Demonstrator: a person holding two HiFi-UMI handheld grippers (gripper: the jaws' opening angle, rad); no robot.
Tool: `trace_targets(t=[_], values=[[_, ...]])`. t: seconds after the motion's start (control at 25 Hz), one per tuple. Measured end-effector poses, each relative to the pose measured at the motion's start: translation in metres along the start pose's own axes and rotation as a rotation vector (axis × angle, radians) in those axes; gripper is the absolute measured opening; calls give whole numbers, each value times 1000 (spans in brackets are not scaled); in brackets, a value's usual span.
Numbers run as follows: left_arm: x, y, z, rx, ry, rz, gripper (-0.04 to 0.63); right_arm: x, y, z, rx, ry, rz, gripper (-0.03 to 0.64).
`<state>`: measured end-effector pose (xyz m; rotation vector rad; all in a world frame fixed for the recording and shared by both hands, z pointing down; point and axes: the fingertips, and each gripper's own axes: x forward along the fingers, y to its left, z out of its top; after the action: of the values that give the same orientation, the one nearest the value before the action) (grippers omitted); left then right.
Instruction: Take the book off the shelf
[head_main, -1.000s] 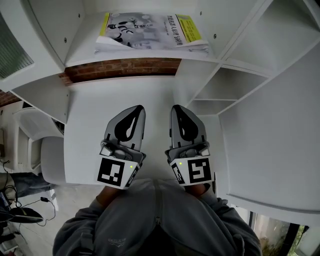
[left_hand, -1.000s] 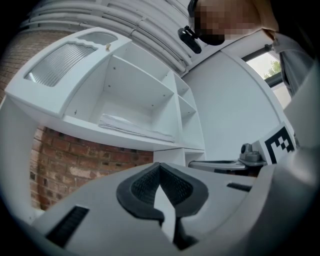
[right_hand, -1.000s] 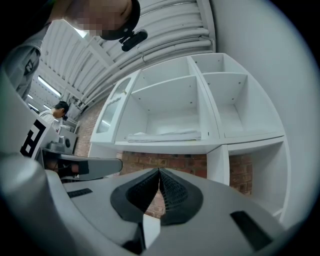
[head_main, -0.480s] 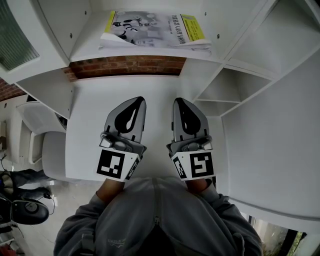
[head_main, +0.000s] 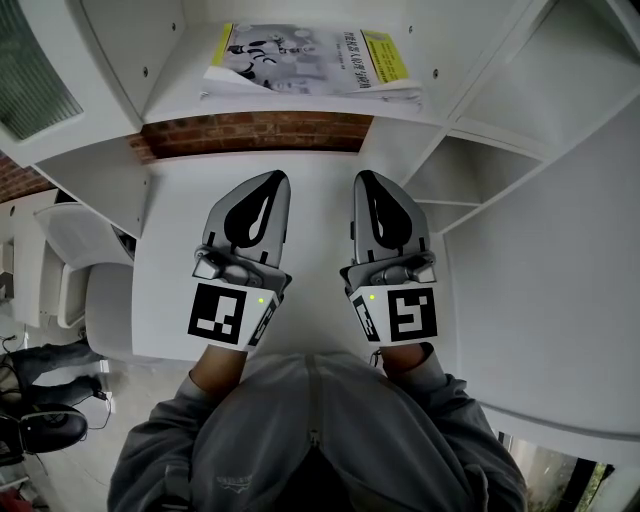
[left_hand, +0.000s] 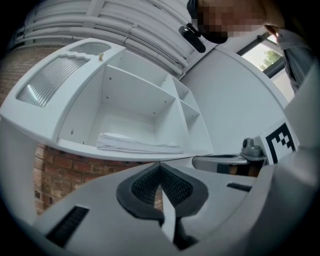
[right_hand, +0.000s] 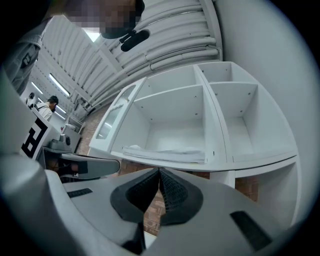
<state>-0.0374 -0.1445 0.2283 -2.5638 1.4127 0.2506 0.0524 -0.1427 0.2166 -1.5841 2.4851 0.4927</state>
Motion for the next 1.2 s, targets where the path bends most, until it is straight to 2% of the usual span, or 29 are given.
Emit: trace_targets(t=[0.24,0.4,0.64,0.72,0.92,1.2], values=[[7,7,17,45,-29,9,6,9,-5,15,-43,-31,4,28],[11,12,27,62,-46,20,6,14,-6,24,-111,-47,13,27],[15,15,43,105,-68,29,6,21,-4,32,-163,-30,33,28],[17,17,45,126,-64,25,6,26,-1,32,-223,-19,50,28],[22,23,50,180,-54,19,6,32,5,21,-495,97,106,28],[31,26,56,242,-39,-7,6,42,8,31,-628,94,116,28]])
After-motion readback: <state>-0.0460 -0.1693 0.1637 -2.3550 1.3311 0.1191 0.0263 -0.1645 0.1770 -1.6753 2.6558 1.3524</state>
